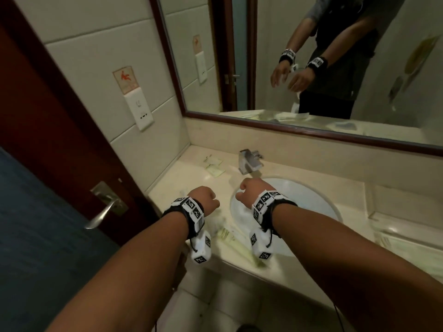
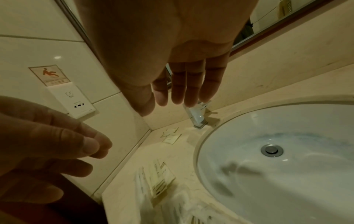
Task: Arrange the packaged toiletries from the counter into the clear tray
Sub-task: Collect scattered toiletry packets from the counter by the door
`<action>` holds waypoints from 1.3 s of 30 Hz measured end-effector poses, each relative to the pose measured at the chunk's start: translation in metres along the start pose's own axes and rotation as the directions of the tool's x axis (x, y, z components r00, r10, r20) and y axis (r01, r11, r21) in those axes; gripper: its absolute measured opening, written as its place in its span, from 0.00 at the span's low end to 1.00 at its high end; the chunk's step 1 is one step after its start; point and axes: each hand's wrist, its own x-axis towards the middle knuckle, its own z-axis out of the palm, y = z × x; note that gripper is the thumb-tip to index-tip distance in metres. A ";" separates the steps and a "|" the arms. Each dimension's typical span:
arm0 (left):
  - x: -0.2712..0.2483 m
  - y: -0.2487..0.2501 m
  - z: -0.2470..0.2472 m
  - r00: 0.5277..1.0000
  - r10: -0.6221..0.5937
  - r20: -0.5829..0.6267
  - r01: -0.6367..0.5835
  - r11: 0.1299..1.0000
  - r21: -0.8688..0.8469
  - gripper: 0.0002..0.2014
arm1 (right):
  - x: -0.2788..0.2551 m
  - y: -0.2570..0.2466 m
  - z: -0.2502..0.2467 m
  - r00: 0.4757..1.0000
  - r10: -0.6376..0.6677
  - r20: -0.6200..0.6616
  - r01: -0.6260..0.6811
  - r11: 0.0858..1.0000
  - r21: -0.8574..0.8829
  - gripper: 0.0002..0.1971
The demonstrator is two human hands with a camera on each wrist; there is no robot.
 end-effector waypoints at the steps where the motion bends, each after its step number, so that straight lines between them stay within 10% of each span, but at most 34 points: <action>1: 0.002 -0.008 0.000 1.000 -0.003 0.004 0.003 1.000 0.004 0.21 | 0.003 -0.005 0.004 1.000 -0.002 -0.001 0.002 1.000 -0.001 0.22; 39: 0.179 -0.084 0.024 0.967 -0.198 0.159 0.195 0.980 0.035 0.17 | 0.206 -0.027 0.080 0.975 0.014 0.223 -0.027 0.998 0.057 0.22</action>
